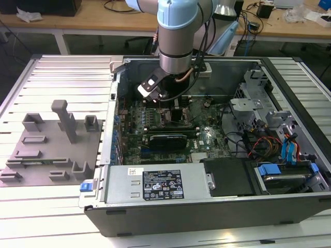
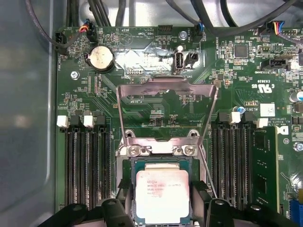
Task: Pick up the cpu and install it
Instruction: 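Place the cpu into insertion slot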
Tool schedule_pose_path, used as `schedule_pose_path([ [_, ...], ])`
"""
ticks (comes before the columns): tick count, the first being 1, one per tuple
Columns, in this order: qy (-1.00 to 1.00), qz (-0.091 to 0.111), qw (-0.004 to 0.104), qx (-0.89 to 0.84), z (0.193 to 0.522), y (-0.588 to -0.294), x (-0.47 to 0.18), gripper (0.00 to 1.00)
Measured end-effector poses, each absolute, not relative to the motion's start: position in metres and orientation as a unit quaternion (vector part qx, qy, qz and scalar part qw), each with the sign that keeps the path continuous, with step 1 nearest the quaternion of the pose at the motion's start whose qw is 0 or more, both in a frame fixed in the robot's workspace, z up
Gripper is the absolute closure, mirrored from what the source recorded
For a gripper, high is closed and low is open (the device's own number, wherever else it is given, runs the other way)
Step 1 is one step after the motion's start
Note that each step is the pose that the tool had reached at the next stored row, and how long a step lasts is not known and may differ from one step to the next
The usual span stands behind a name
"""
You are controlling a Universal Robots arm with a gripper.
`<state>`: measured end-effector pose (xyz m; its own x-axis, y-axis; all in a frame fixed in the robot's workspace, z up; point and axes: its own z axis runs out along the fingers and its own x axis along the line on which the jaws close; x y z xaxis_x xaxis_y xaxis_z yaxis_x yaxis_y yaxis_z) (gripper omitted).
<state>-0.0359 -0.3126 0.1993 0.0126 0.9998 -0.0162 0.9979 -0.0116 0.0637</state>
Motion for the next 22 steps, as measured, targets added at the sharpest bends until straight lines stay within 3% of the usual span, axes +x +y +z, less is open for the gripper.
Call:
schedule_pose_path([
  [9,0.702,0.017,0.028,0.711,0.2051,-0.3126,-0.0359,0.40],
  [12,0.702,0.017,0.028,0.711,0.2053,-0.3126,-0.0359,0.65],
  [14,0.702,0.017,0.028,0.711,0.2053,-0.3126,-0.0359,0.89],
  [22,0.702,0.017,0.028,0.711,0.2030,-0.3126,-0.0366,0.89],
])
